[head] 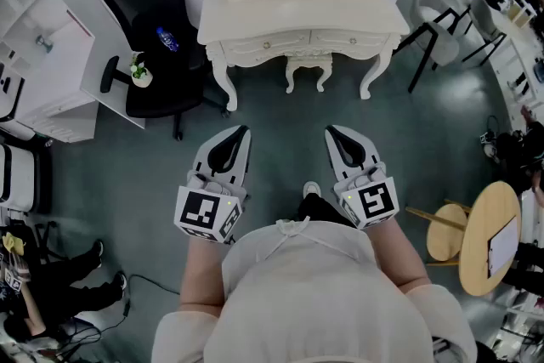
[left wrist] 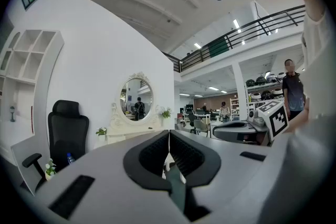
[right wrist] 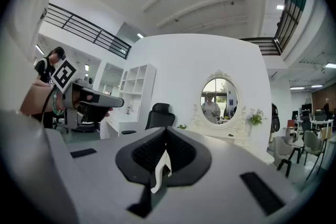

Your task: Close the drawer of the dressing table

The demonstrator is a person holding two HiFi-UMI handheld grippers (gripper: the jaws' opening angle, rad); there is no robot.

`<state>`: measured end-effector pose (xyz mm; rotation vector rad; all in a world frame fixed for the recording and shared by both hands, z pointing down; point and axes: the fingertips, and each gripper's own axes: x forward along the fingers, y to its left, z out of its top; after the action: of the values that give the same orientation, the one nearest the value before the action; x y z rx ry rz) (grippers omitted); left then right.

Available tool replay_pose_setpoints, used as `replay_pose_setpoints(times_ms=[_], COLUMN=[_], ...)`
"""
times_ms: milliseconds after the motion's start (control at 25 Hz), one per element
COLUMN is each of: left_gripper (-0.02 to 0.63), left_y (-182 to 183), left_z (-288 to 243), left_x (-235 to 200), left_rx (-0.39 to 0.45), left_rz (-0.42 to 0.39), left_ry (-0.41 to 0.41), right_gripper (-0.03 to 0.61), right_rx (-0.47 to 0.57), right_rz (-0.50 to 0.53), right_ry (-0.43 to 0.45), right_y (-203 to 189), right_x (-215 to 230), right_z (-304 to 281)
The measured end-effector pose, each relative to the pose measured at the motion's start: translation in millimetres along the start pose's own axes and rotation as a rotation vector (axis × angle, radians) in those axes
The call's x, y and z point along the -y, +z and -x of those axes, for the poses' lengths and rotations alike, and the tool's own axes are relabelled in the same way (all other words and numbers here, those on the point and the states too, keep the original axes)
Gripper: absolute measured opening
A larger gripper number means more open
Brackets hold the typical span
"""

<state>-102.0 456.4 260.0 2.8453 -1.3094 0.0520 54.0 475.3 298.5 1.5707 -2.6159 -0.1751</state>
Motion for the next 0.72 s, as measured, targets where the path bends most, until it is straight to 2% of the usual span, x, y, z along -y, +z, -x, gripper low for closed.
replay_pose_setpoints(times_ms=[480, 720], left_gripper=[0.020, 0.020], left_y=[-0.4, -0.7], left_z=[-0.8, 6.1], left_x=[-3.7, -6.4], left_rx=[-0.002, 0.006], left_rz=[0.017, 0.048], left_ry=[-0.009, 0.003], right_gripper=[0.002, 0.005], right_rx=[-0.003, -0.011], right_rz=[-0.024, -0.056], right_ry=[-0.015, -0.050], right_y=[3.1, -1.9], right_x=[1.3, -2.7], right_z=[-3.9, -4.0])
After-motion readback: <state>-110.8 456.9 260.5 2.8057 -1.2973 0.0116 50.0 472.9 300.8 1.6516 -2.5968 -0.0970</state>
